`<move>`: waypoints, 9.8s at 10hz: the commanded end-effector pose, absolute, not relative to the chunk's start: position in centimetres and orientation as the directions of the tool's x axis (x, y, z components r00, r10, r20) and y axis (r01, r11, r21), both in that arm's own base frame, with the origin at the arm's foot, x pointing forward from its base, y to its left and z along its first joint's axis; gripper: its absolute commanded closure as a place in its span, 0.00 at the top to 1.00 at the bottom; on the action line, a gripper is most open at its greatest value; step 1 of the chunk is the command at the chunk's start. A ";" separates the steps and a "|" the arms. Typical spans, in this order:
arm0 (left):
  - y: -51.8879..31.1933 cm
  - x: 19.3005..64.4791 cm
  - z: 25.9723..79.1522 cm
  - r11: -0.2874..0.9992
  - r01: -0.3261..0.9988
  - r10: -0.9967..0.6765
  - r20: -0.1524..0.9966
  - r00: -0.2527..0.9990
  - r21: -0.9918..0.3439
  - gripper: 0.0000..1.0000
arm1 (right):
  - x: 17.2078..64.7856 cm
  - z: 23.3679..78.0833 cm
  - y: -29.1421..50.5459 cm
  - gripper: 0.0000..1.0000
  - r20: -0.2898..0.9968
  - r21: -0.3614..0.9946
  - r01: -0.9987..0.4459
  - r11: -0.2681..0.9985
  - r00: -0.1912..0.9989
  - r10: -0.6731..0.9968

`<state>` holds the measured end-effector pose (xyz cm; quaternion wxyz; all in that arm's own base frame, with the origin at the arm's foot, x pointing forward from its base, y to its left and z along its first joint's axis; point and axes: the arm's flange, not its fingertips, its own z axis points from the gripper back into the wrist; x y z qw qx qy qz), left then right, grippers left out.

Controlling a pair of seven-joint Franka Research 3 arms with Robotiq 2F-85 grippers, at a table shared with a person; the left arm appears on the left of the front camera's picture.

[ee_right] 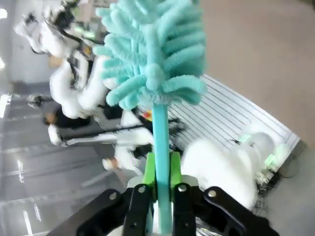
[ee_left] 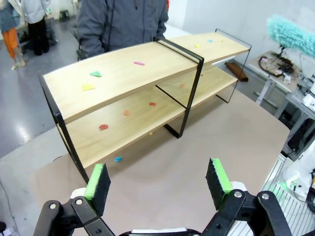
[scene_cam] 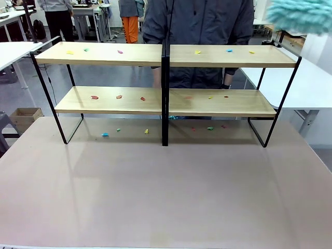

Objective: Clean the shelves.
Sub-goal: Pick up the Duster when the human hands it over, then clean a randomly selected level of the Shelf with the Duster.

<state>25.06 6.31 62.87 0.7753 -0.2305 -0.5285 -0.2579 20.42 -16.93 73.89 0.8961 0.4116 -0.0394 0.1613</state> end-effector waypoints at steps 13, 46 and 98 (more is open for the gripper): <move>6.1 25.0 62.2 0.767 0.635 -0.155 0.935 0.320 -0.091 1.00 | 16.7 68.3 -24.7 0.00 0.216 0.684 -0.372 0.627 0.925 0.313; 6.1 25.0 62.2 0.767 0.635 -0.155 0.935 0.320 -0.091 1.00 | 27.6 63.5 30.8 0.13 -0.003 0.233 -0.698 0.677 0.696 0.718; 6.1 25.0 62.2 0.767 0.635 -0.155 0.935 0.320 -0.091 1.00 | 43.1 52.3 53.4 0.00 0.345 0.285 -0.519 0.806 0.840 0.419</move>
